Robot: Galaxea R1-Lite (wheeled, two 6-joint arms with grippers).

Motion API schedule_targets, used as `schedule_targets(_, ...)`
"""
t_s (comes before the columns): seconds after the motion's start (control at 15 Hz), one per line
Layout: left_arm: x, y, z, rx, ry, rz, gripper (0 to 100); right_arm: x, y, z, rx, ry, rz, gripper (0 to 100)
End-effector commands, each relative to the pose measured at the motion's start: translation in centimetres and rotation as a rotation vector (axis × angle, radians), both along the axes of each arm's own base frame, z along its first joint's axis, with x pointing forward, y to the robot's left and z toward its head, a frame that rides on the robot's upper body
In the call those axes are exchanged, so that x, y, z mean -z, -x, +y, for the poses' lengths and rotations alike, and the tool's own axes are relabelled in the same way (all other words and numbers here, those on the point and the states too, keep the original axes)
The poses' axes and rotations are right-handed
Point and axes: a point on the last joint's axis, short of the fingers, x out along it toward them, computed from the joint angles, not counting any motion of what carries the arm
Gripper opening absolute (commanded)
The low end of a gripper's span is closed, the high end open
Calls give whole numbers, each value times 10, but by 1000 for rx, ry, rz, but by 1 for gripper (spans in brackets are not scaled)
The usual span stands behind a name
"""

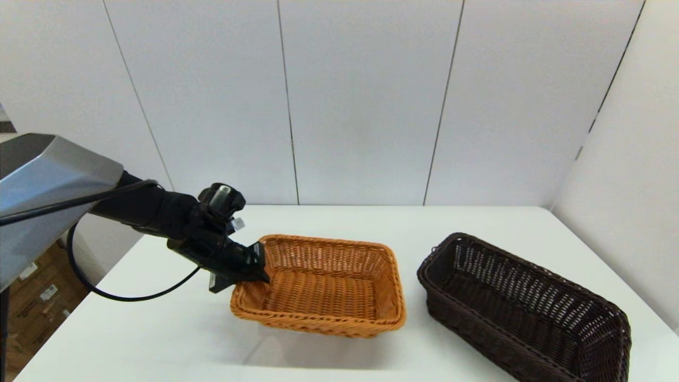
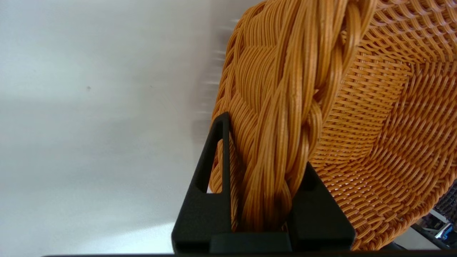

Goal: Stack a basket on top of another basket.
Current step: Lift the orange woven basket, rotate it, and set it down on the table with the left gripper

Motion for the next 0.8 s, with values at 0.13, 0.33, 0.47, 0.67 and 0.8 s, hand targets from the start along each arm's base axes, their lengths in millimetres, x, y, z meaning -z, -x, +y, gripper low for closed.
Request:
schedule_targets(0.13,6,-2,-2,-15,5,14,0,0,0,0,1,0,3,100)
schedule_targets(0.33,7,-4,-2,-15,8,4,0,0,0,0,-1,0,1,100)
schedule_targets(0.47,8,-4,-2,-12,5,6,0,0,0,0,-2,0,3,100)
schedule_targets(0.67,9,-3,-2,-12,4,8,0,0,0,0,-1,0,4,100)
schedule_targets(0.8,9,-3,-3,-13,-4,6,0,0,0,0,-1,0,3,100)
